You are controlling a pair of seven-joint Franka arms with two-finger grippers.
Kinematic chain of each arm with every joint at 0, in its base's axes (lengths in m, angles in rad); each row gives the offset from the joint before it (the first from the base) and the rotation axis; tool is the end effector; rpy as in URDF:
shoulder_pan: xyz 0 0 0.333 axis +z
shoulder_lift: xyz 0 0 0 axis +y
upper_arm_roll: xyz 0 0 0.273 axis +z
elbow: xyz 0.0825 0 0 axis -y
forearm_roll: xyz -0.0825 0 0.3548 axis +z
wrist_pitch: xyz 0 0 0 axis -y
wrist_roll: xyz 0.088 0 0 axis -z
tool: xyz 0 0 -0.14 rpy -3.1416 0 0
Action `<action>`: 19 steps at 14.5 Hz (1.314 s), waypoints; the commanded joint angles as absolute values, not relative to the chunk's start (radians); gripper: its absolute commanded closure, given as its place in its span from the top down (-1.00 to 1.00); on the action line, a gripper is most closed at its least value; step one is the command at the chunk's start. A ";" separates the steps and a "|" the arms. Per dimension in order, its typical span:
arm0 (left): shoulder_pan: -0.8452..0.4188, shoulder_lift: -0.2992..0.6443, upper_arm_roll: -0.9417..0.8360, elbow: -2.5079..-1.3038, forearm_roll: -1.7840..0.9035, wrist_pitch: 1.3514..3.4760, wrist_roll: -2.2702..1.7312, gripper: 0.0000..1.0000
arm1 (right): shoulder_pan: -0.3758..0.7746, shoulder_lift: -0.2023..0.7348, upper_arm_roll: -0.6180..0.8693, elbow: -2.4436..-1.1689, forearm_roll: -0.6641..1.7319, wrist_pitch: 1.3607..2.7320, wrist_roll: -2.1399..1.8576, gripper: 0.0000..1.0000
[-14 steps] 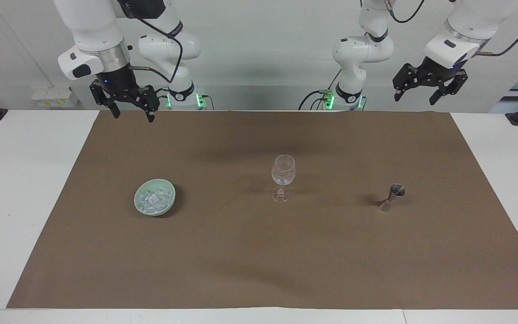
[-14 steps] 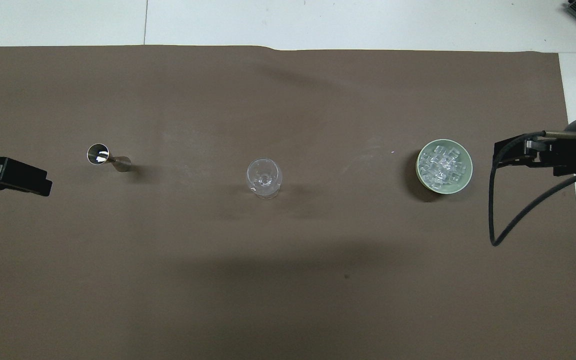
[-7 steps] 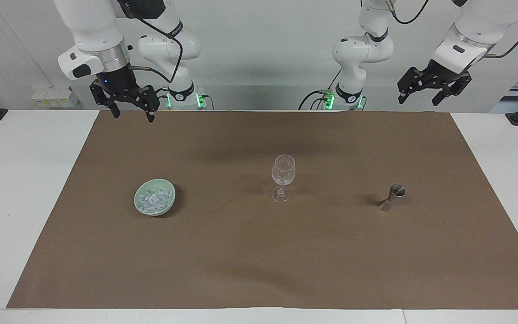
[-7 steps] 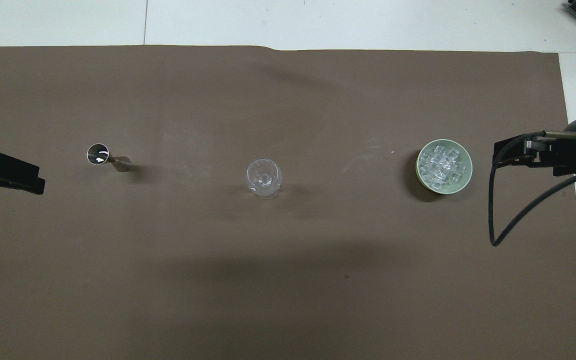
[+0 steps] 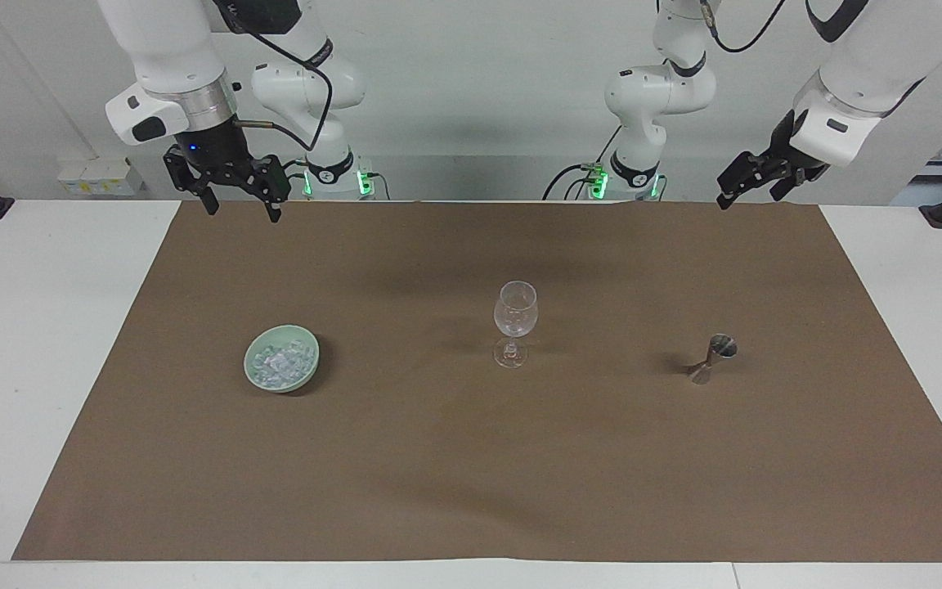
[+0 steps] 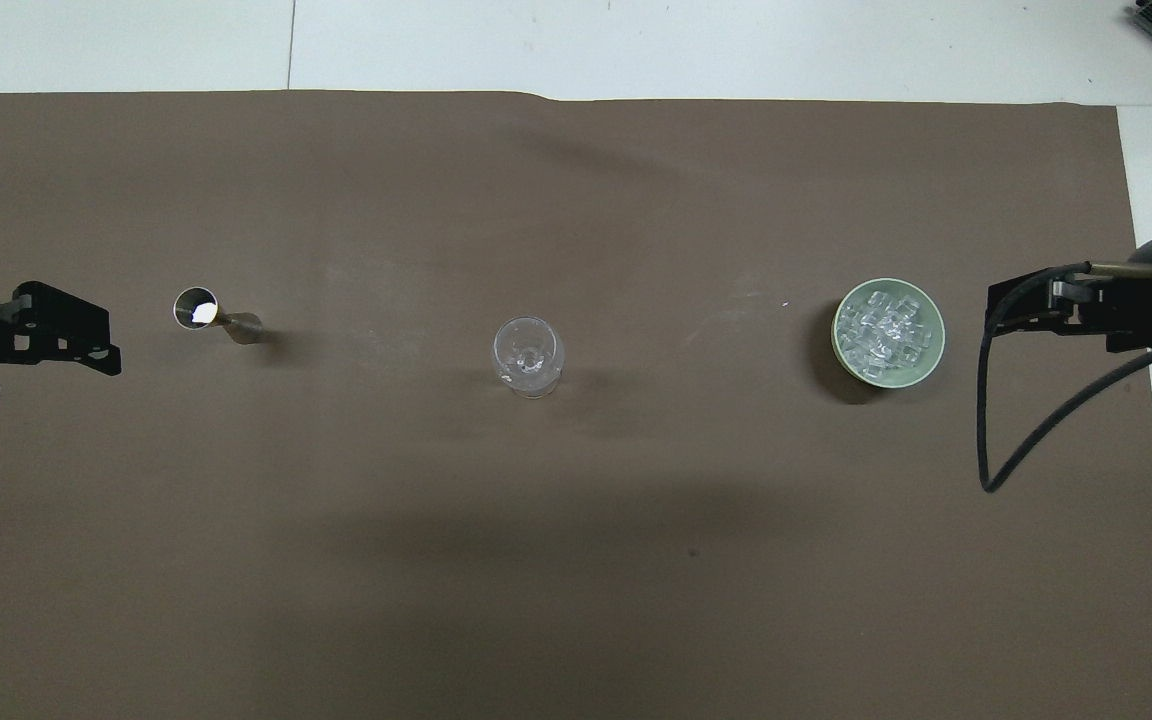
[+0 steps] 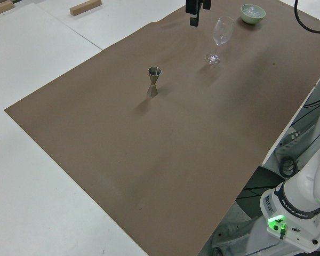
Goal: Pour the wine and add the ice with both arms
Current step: 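Open the left gripper and move it toward the small metal cup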
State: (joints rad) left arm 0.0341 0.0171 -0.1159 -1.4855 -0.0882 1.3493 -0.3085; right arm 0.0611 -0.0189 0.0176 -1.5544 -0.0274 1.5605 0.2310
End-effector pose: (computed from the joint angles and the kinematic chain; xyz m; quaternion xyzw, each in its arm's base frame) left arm 0.4983 -0.0542 0.5599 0.9904 0.1063 -0.0836 0.0289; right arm 0.5192 0.0371 0.5648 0.9969 -0.0764 0.0145 0.0118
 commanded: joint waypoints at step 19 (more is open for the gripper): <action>0.112 0.081 0.048 -1.548 -0.380 1.399 -0.710 1.00 | 0.048 -0.023 0.020 -1.560 -0.008 1.555 0.204 1.00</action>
State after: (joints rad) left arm 0.0645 0.0499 0.0476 -1.5762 -0.3138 1.4218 -0.6417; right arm 0.0611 -0.0189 0.0176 -1.5544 -0.0274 1.5605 0.2310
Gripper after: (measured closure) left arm 0.000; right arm 0.000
